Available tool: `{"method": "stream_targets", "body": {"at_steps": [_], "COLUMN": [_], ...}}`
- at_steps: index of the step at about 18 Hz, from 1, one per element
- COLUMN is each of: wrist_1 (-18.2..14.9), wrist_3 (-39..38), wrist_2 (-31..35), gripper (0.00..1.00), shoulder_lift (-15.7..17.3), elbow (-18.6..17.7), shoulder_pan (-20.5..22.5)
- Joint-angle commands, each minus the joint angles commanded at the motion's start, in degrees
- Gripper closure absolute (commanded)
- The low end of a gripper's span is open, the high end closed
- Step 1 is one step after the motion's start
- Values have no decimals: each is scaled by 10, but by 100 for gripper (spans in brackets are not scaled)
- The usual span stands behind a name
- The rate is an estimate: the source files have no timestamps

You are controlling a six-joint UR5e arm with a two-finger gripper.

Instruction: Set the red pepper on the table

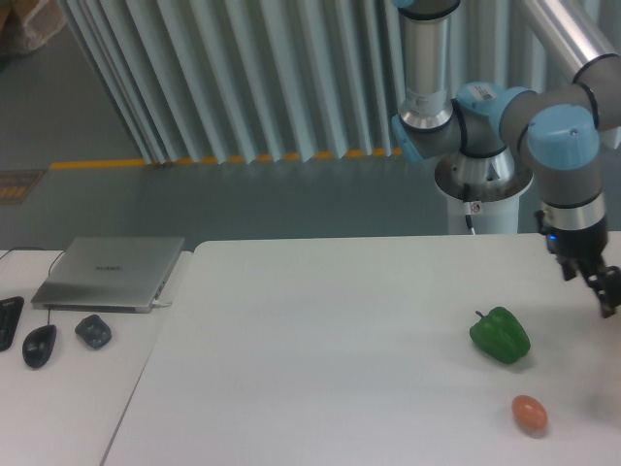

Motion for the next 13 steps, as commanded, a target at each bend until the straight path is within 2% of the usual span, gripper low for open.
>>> {"method": "stream_targets", "body": {"at_steps": [3,5,9,11,13], "wrist_1": [0,1,52,58,76], "wrist_3": [-2,0,-9,-10,-11], "wrist_2": [4,-3,-3,-29,-10], "gripper": [0,0,0,0,0], "shoulder_lift": [-22,-25,-53,-54,-71], "elbow": [31,45,41,45,56], "shoulder_pan": [11,45,74,88,93]}}
